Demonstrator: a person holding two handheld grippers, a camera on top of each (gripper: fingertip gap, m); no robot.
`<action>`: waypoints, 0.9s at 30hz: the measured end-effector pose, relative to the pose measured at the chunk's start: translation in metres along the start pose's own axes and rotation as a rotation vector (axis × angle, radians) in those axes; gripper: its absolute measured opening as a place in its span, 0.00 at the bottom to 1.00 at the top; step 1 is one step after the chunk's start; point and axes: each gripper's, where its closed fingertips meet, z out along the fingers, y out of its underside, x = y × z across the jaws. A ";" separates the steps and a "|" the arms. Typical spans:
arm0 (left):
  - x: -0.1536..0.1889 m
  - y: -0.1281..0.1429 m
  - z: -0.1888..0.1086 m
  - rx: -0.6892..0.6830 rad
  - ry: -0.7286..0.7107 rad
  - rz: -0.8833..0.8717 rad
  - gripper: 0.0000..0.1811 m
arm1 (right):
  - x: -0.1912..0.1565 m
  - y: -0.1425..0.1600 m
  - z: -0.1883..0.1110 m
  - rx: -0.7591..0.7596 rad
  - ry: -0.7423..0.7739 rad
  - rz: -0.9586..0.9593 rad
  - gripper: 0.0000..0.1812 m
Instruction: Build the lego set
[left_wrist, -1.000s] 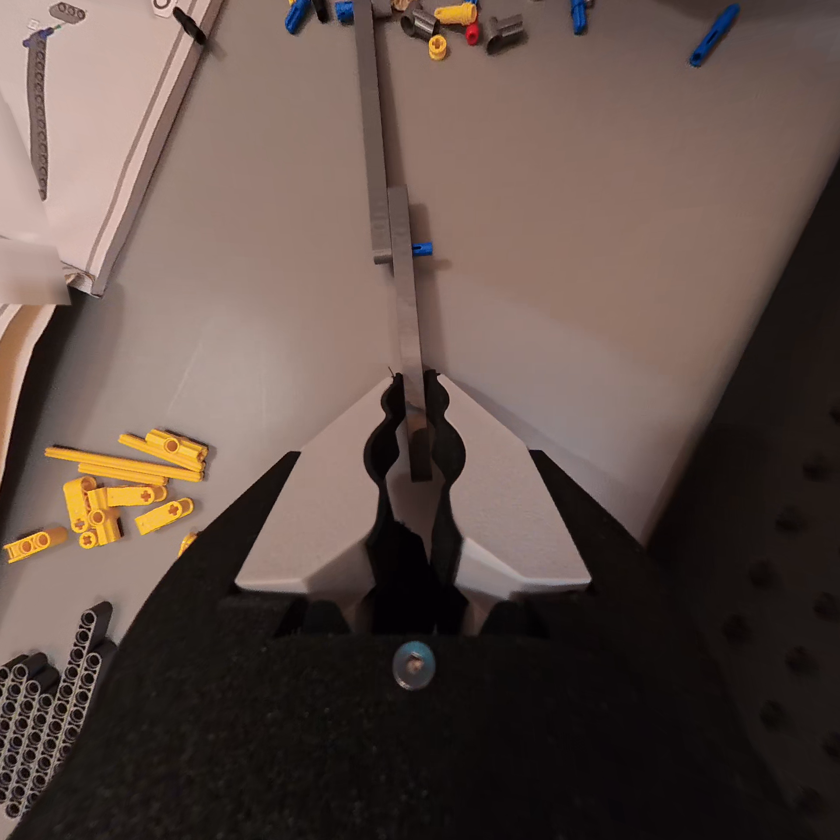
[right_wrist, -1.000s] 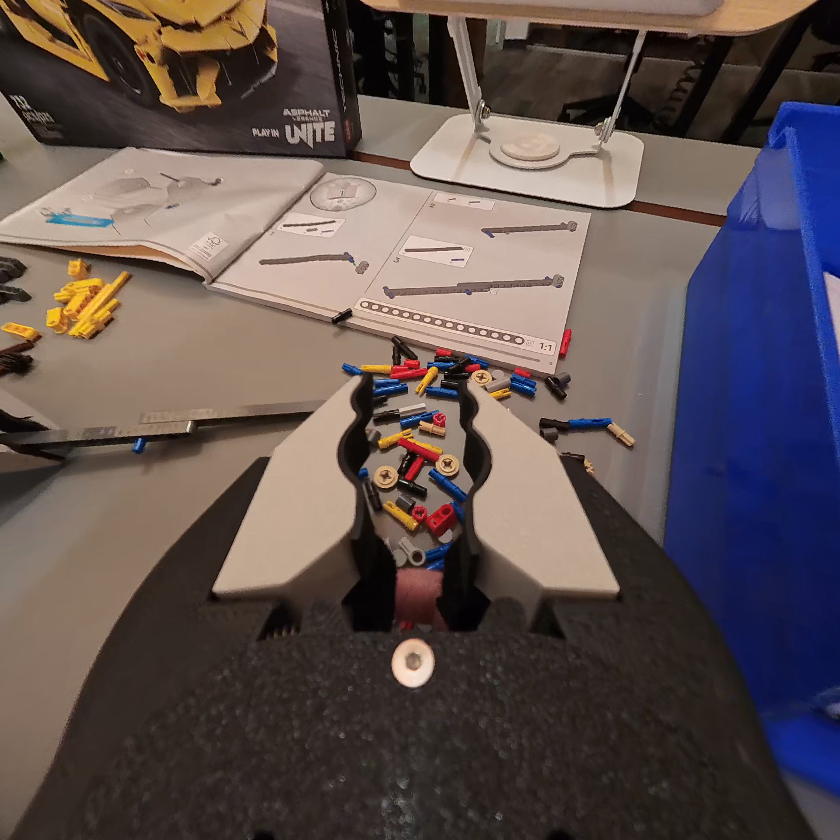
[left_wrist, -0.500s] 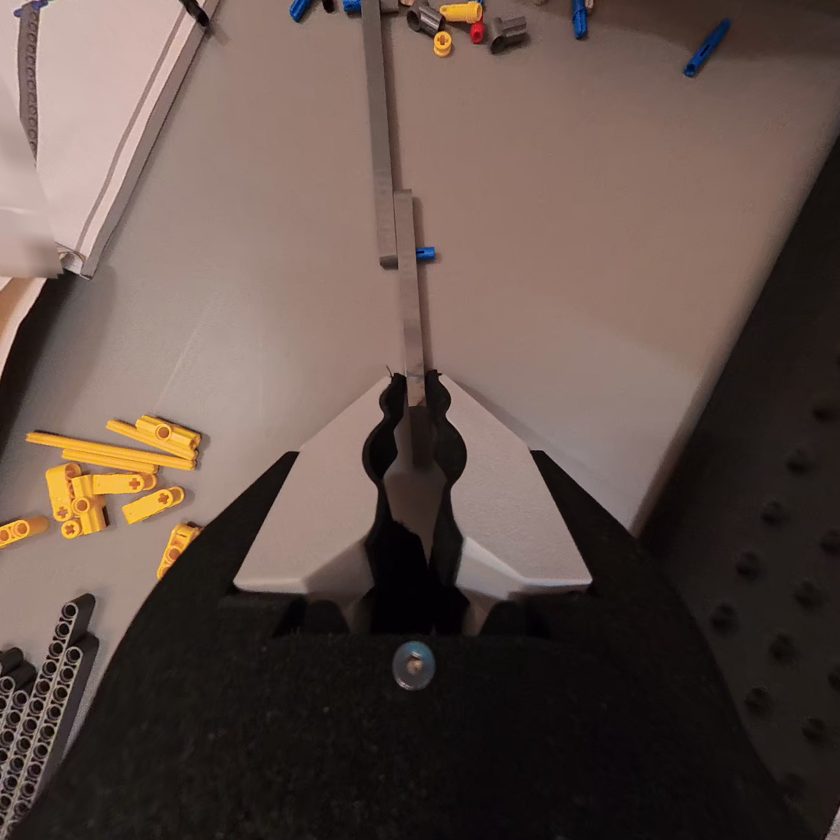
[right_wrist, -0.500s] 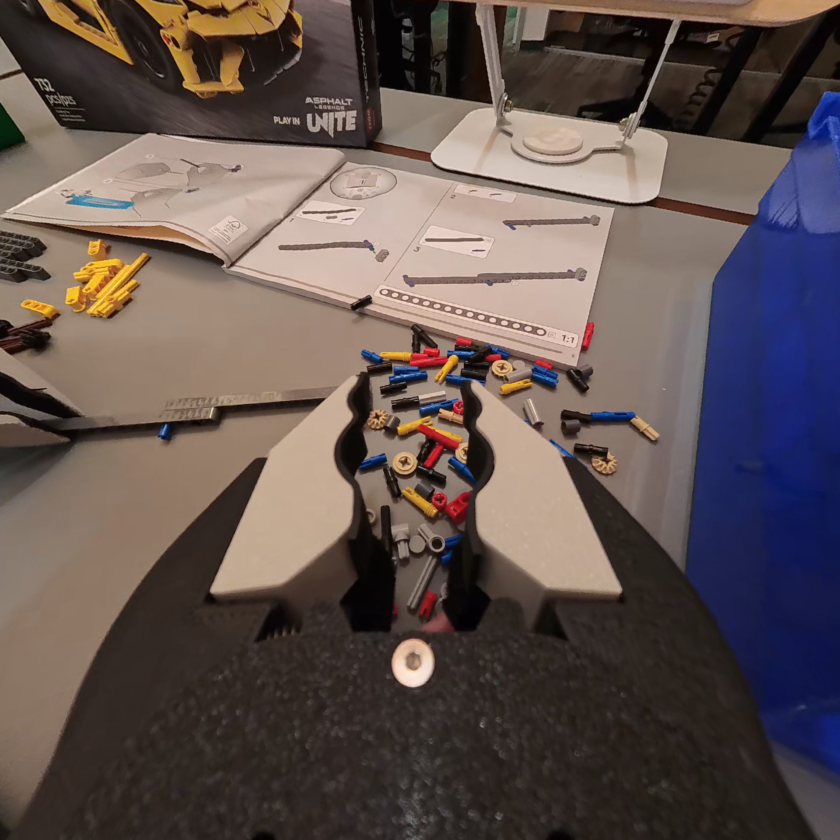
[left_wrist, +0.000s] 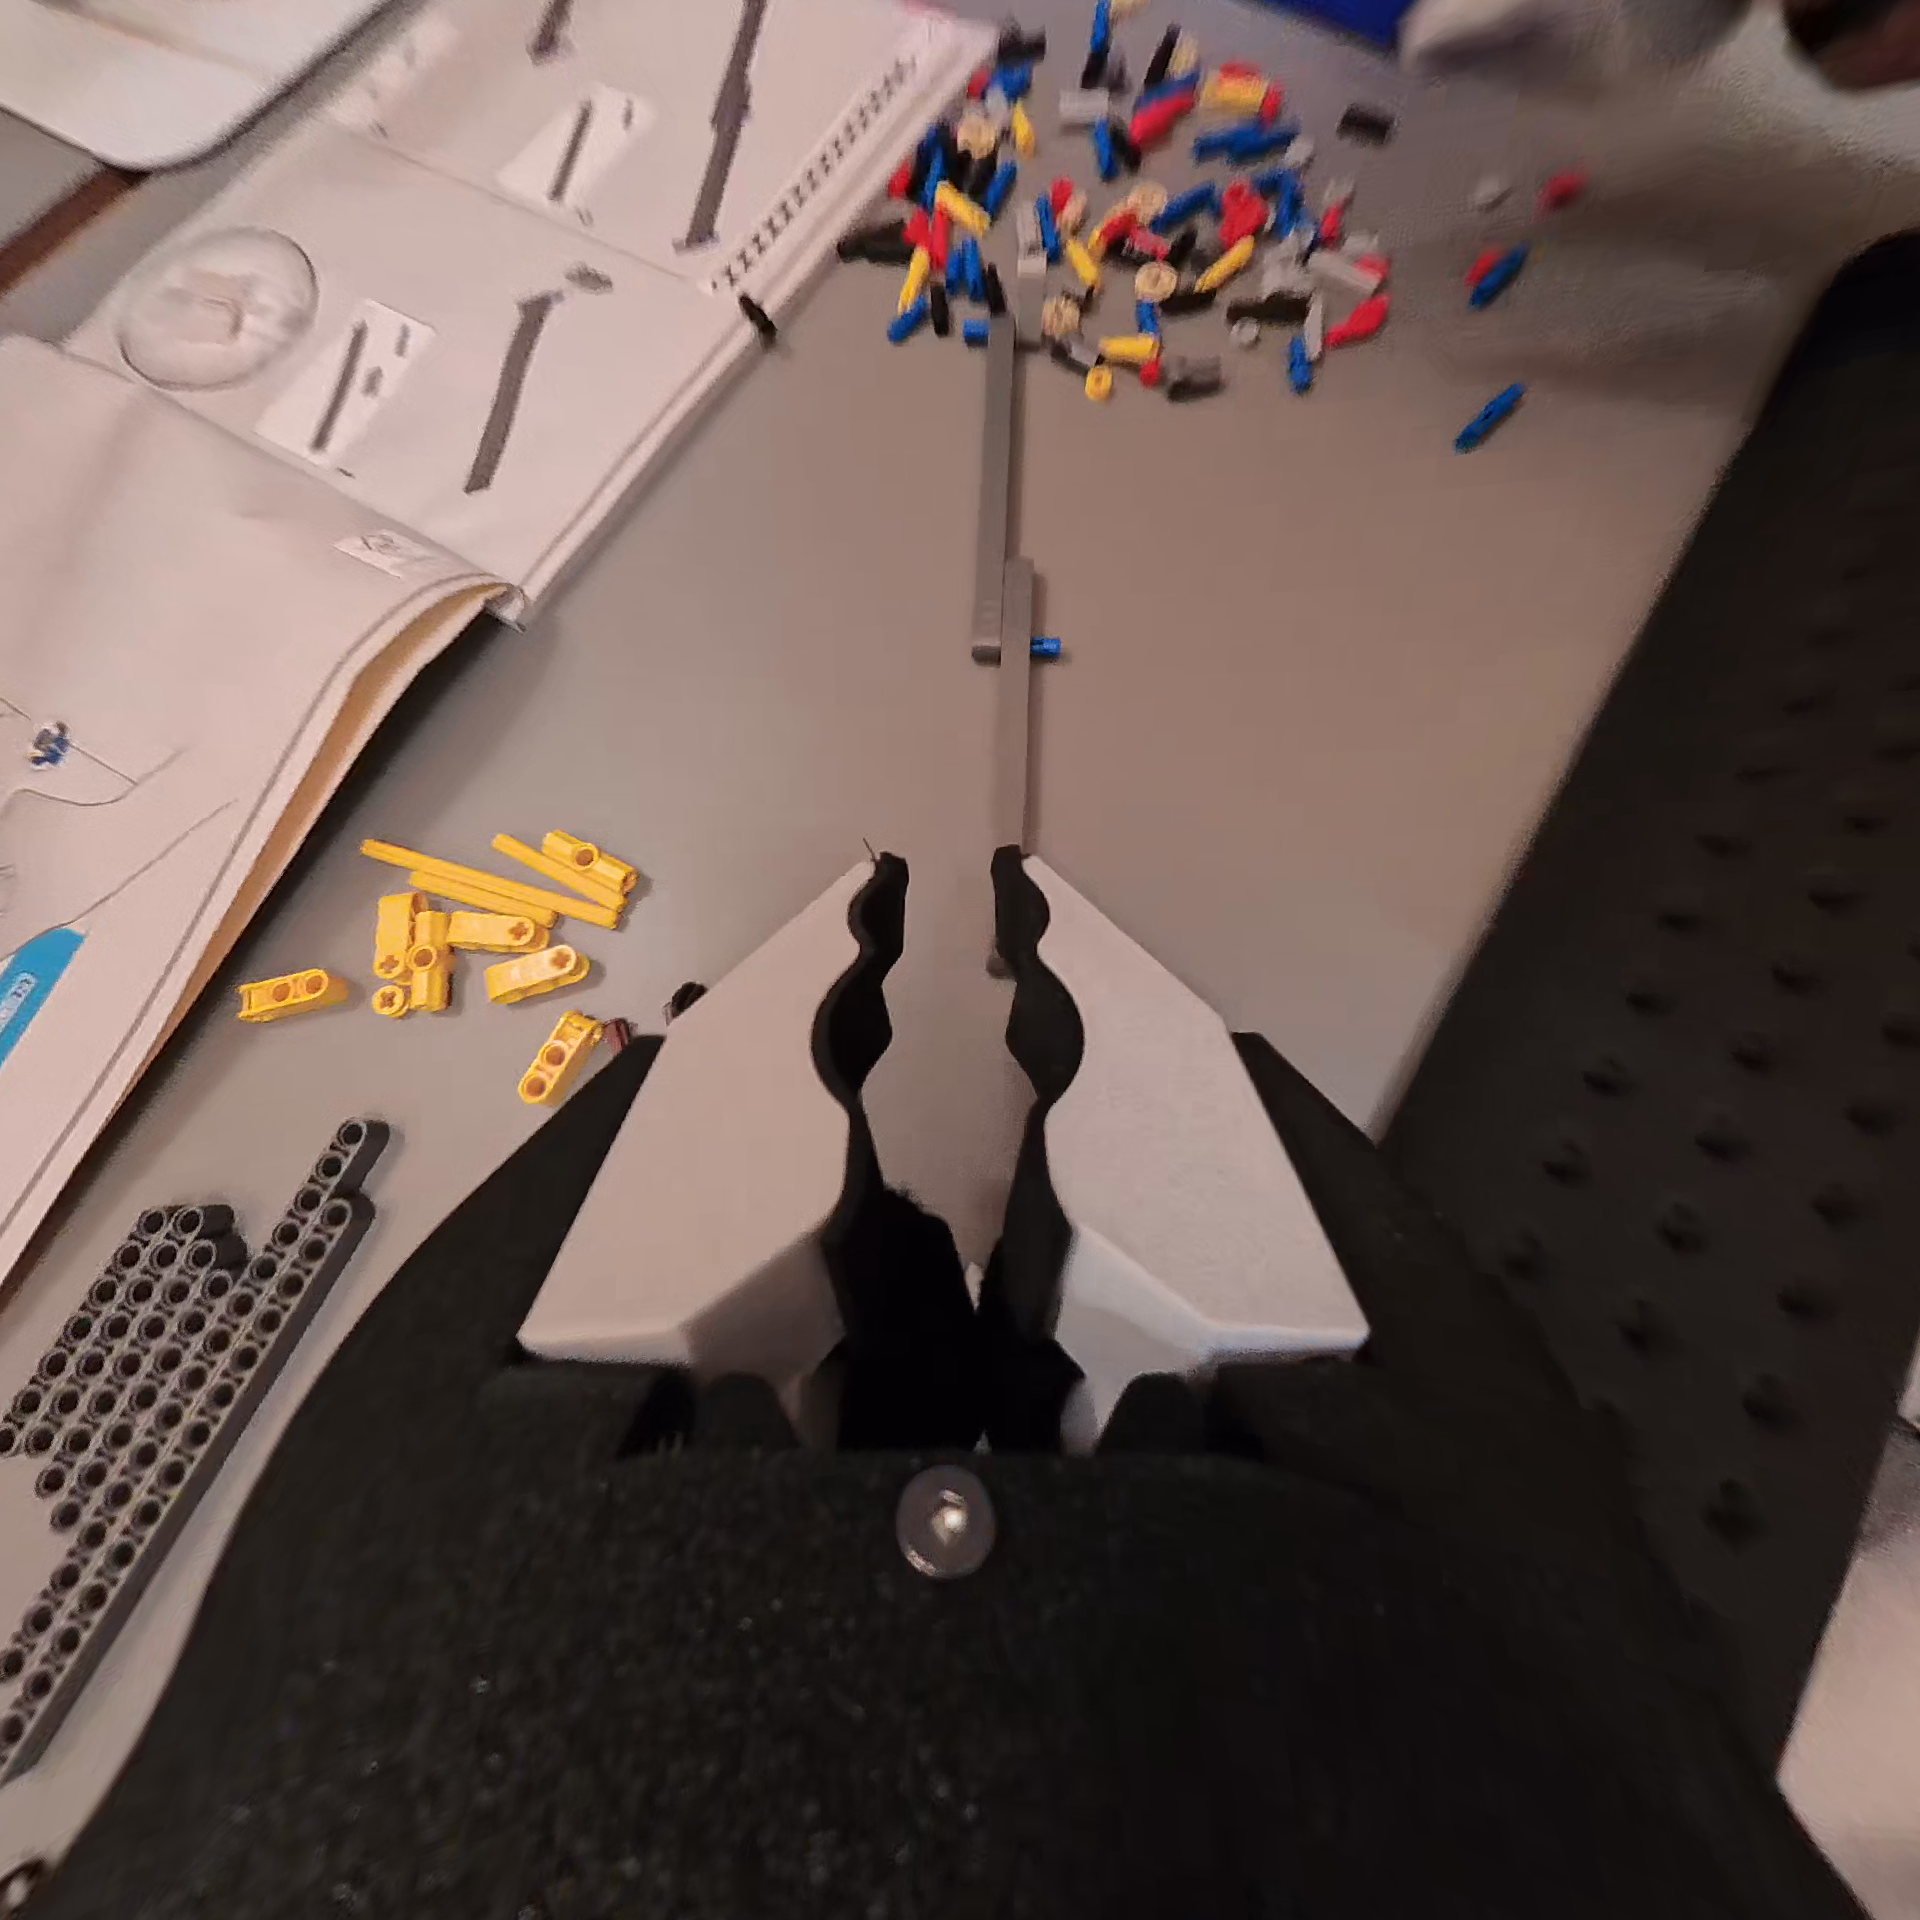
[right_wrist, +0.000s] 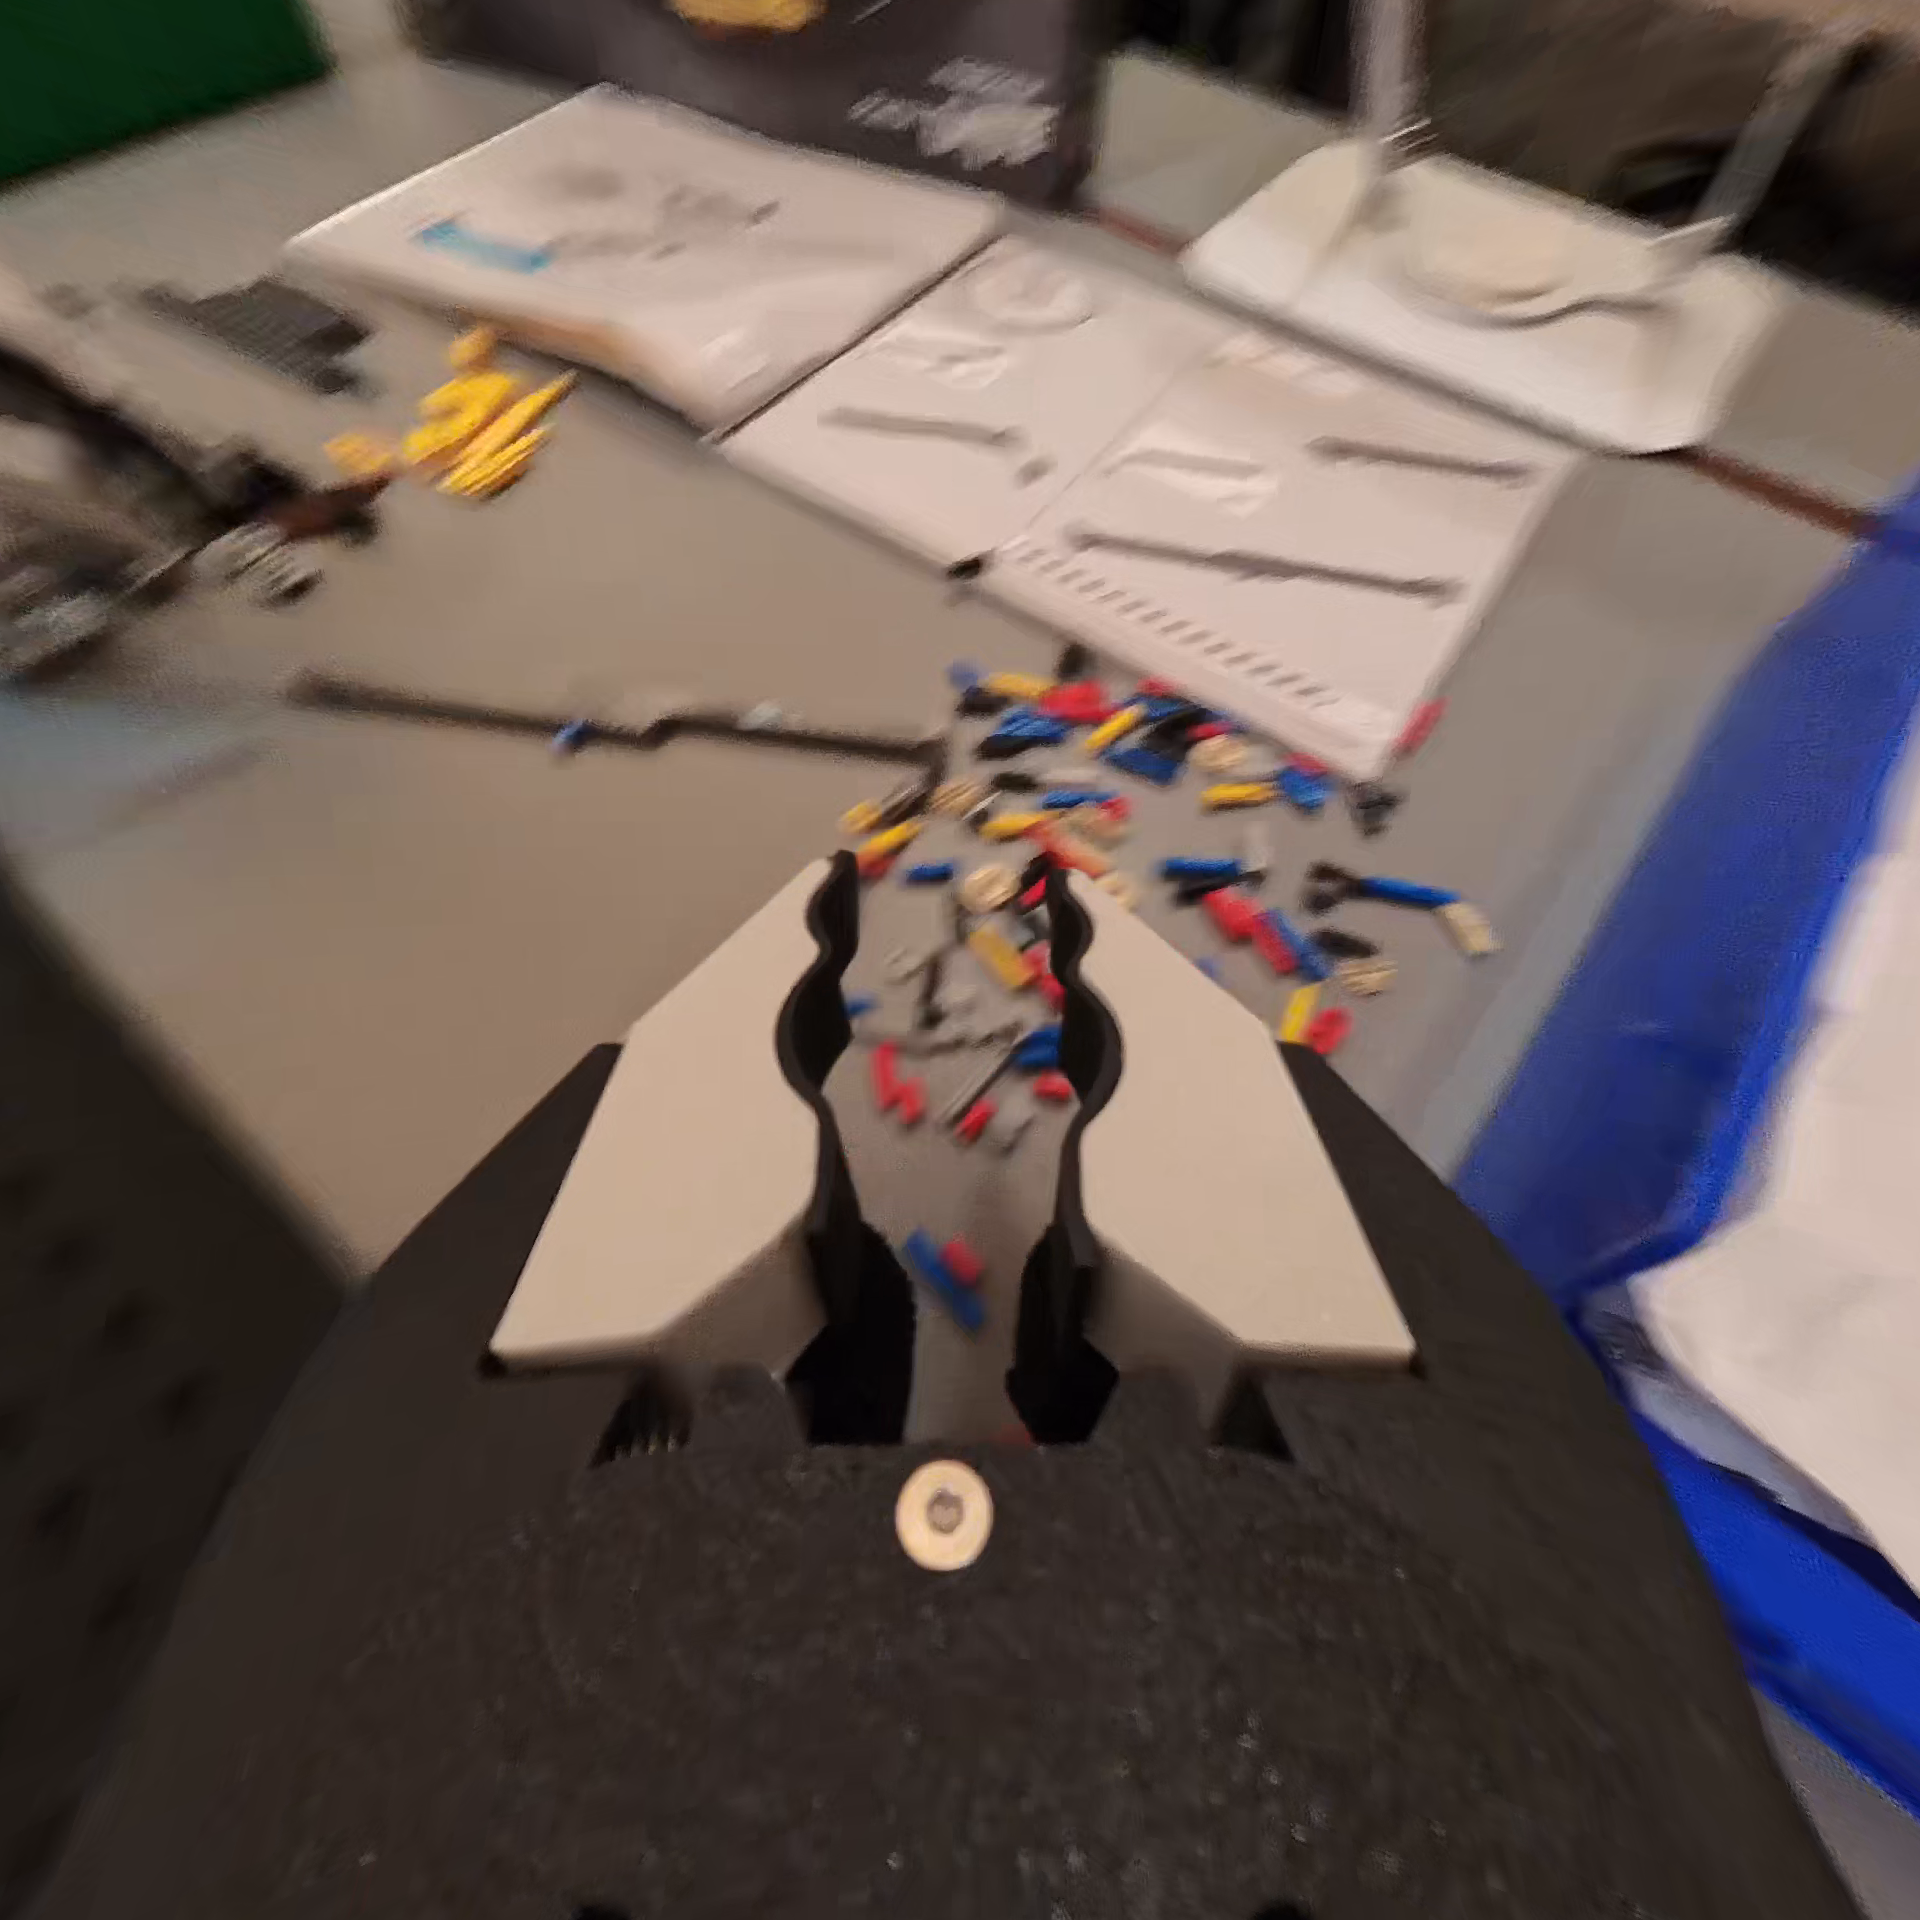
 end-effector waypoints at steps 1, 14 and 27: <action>0.002 -0.002 -0.008 0.040 0.013 -0.006 0.09 | -0.020 0.012 -0.007 -0.051 -0.118 -0.034 0.18; 0.015 0.004 -0.022 0.176 0.112 -0.097 0.09 | -0.057 0.080 -0.010 -0.336 -0.331 -0.196 0.10; 0.052 -0.041 0.001 0.233 -0.096 0.572 0.10 | -0.101 0.028 0.005 -0.148 -0.453 -0.221 0.02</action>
